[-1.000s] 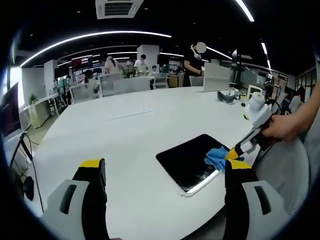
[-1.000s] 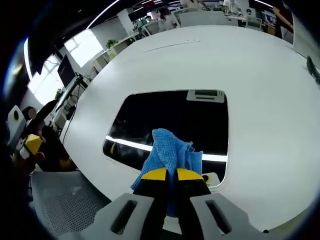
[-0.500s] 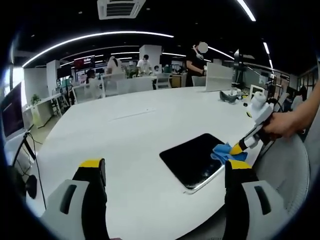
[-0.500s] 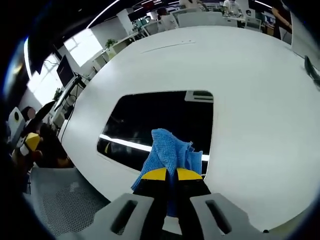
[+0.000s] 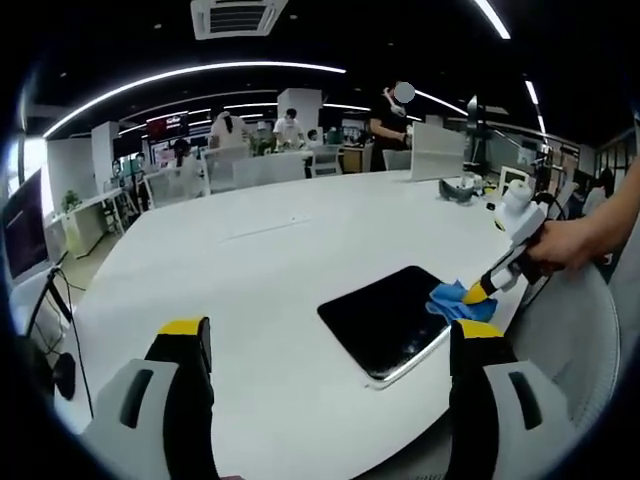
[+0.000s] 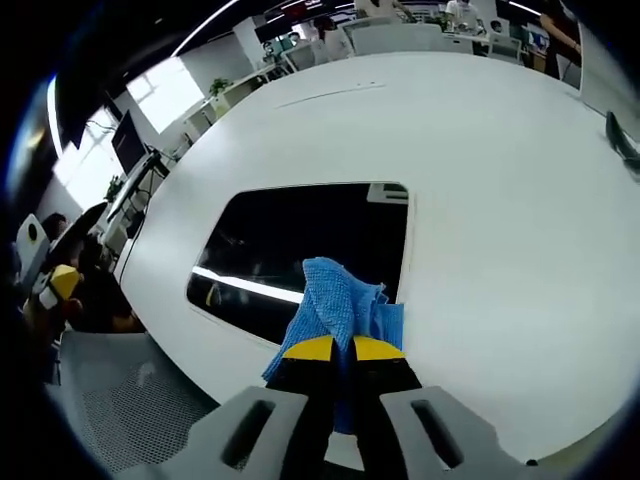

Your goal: Wipe the mirror surface with the cleaning cloth until all visible marks leave the cleaned area.

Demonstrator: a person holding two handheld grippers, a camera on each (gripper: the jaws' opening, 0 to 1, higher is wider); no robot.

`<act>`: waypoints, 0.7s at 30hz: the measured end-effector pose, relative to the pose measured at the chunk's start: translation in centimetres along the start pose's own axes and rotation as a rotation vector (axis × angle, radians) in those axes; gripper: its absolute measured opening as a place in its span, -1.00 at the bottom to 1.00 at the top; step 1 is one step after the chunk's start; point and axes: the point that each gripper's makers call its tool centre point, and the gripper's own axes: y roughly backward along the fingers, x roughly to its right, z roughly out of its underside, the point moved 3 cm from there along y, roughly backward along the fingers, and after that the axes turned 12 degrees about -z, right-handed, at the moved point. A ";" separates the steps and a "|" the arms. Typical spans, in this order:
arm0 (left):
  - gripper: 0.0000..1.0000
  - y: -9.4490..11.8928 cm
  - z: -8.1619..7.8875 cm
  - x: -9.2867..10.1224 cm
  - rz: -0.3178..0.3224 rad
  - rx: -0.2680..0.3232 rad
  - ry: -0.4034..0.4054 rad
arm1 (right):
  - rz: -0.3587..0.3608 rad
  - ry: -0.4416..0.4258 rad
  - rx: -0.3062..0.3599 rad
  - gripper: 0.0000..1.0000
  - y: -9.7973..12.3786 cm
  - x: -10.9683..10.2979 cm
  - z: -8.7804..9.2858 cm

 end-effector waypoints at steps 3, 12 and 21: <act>0.98 0.0 0.0 0.4 -0.002 0.002 0.000 | 0.001 0.000 -0.002 -1.00 0.3 0.3 0.1; 0.98 0.0 0.5 0.6 -0.018 -0.004 0.022 | 0.004 0.015 -0.006 -1.00 0.0 0.3 -0.1; 0.98 -0.4 0.9 0.7 -0.023 -0.024 0.020 | 0.009 0.016 0.008 -1.00 -0.5 0.7 -1.4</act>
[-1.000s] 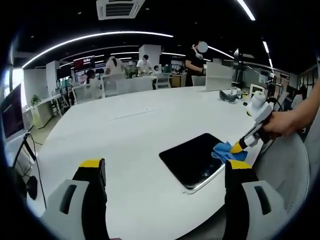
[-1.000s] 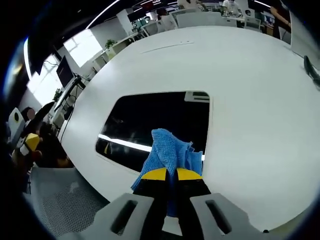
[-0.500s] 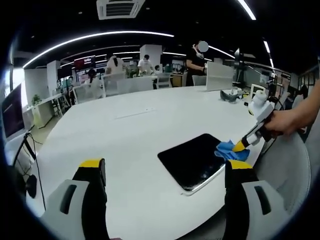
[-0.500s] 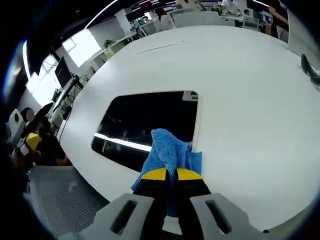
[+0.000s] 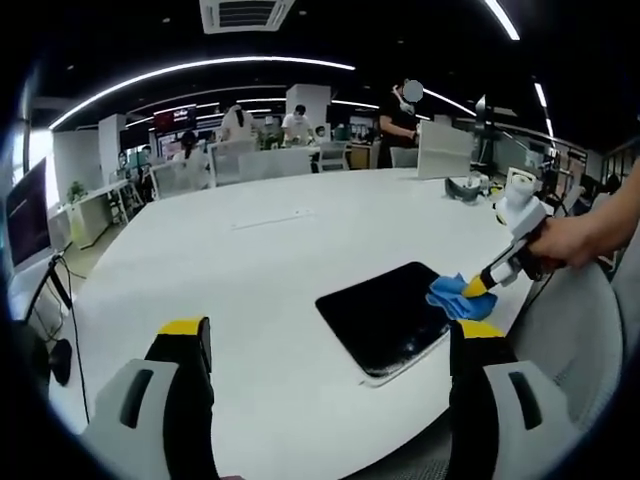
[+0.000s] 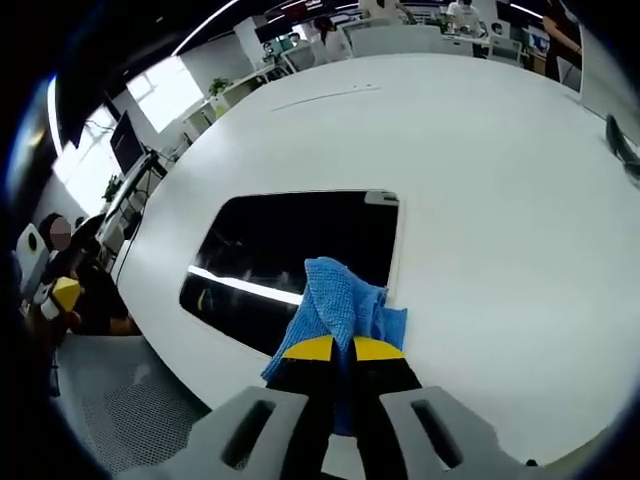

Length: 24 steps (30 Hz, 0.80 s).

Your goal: Wipe the mirror surface with the cleaning cloth until all visible marks leave the cleaned area.

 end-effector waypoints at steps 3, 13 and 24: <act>0.98 -0.3 0.0 0.2 -0.004 -0.003 0.003 | 0.007 -0.006 0.002 -1.00 -0.2 0.1 -0.4; 0.97 -0.5 0.3 0.5 -0.007 -0.011 0.012 | 0.009 -0.006 0.005 -1.00 -0.9 0.9 -1.9; 0.96 0.0 1.6 0.5 -0.014 -0.039 0.018 | 0.021 0.003 0.008 -1.00 -1.6 1.5 -3.5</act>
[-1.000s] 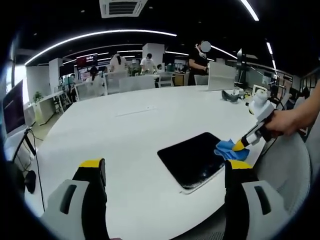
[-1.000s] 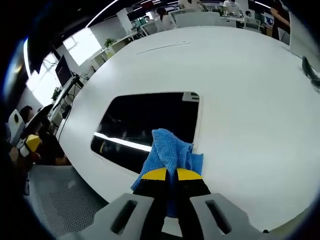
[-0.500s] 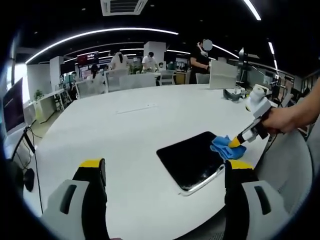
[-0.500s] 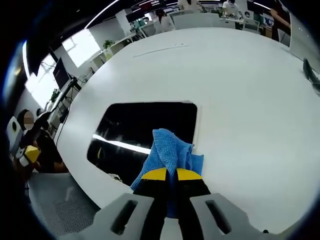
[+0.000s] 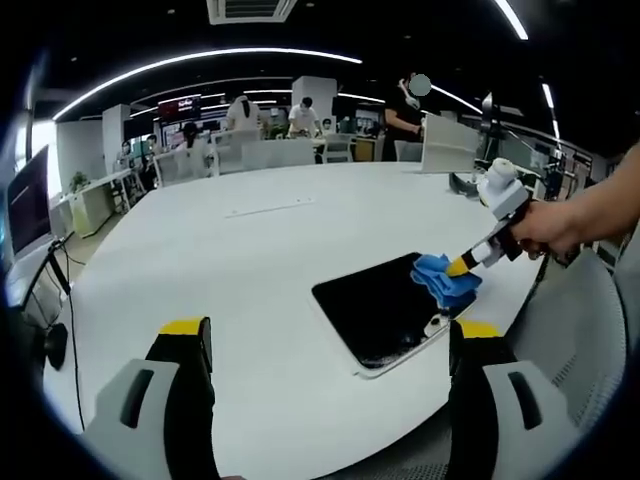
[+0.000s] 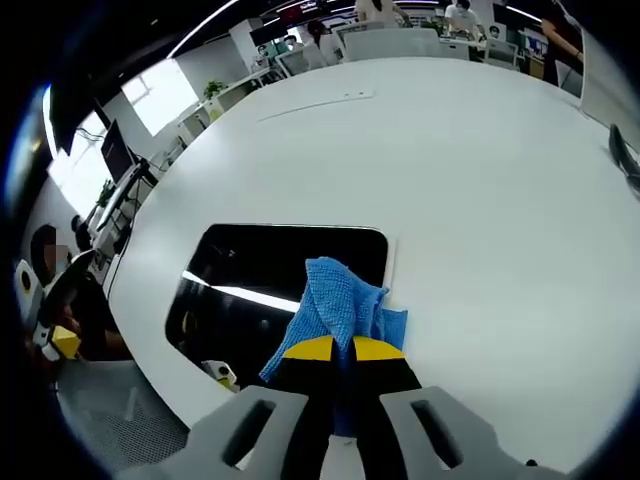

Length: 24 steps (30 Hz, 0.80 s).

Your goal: Wipe the mirror surface with the cleaning cloth until all visible marks leave the cleaned area.

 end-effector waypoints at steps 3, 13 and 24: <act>0.97 0.0 0.2 -0.2 0.001 -0.001 -0.003 | 0.002 0.002 0.002 -1.00 -0.3 0.3 -0.4; 0.98 -0.2 -0.5 -0.9 0.013 0.008 -0.090 | 0.008 0.017 -0.005 -1.00 -0.9 0.8 -1.8; 0.98 -0.2 -0.2 -1.7 0.083 -0.012 -0.083 | 0.011 0.033 -0.015 -1.00 -1.4 1.3 -2.9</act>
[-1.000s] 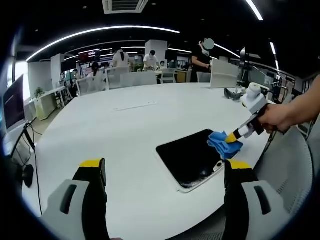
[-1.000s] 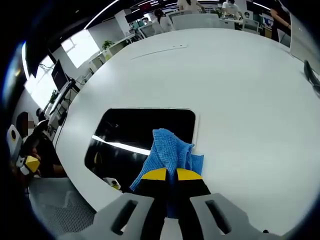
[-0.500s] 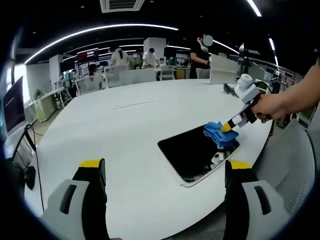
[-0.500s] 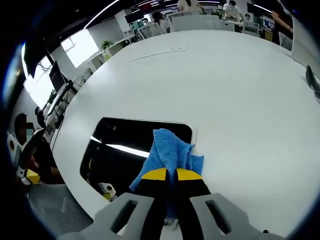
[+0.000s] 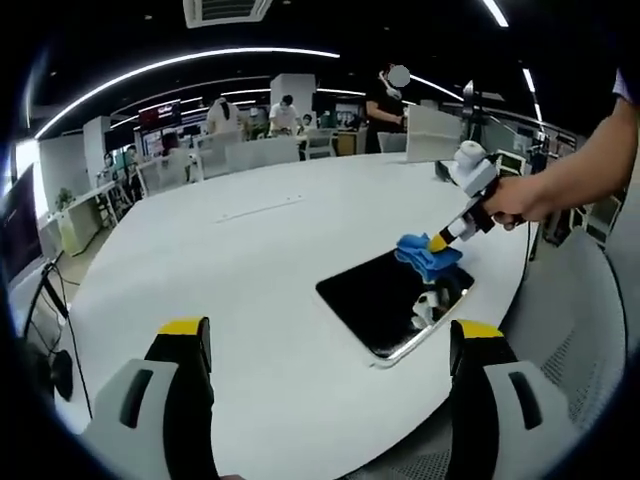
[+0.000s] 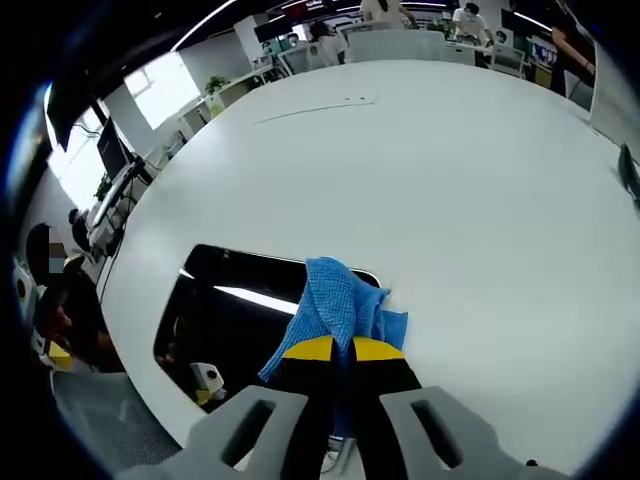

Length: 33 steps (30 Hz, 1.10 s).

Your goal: Wipe the mirror surface with the cleaning cloth until all visible marks leave the cleaned area.

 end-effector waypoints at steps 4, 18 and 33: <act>0.98 0.0 -0.1 -0.2 0.008 -0.001 -0.008 | 0.003 0.003 0.000 -1.00 -0.3 0.2 -0.3; 0.98 0.1 -0.2 0.3 0.023 0.016 0.037 | 0.013 0.028 -0.005 -1.00 -1.2 0.8 -2.2; 0.98 0.6 0.0 0.0 0.013 0.010 0.039 | 0.037 0.047 0.004 -1.00 -1.7 0.9 -3.2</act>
